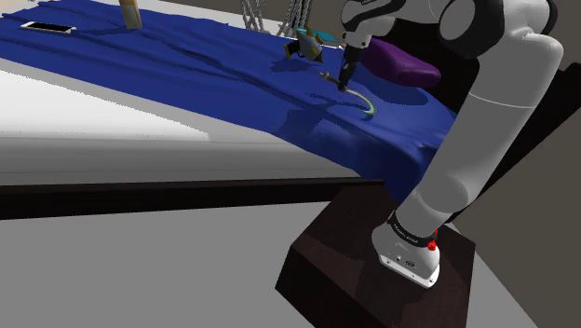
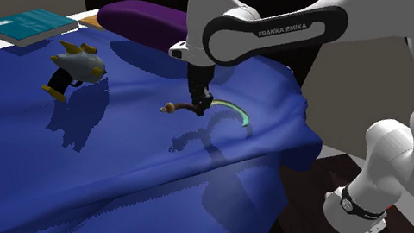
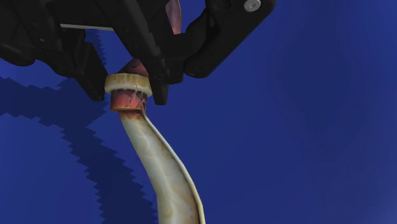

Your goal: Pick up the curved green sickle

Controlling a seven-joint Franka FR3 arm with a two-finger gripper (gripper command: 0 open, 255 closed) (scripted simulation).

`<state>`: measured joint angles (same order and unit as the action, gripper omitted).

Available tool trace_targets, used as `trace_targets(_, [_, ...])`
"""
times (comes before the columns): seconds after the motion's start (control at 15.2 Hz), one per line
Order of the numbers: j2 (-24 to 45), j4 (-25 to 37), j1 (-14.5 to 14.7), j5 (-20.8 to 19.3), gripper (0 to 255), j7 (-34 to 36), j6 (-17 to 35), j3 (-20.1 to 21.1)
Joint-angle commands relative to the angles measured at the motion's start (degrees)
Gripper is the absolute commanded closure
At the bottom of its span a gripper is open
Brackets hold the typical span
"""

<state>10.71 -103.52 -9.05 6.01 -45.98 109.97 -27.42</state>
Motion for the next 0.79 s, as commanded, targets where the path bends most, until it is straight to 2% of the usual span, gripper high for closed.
trace_targets(0.0, [-0.3, 1.1, 0.0, -0.2, 255, 0.1, -1.4, -0.1])
trace_targets(0.59, [-1.4, 6.8, 0.0, -0.9, 255, 0.6, -8.0, -0.3])
trace_targets(0.73, [-1.4, 6.9, 0.0, -0.9, 255, 0.6, -8.1, -0.3])
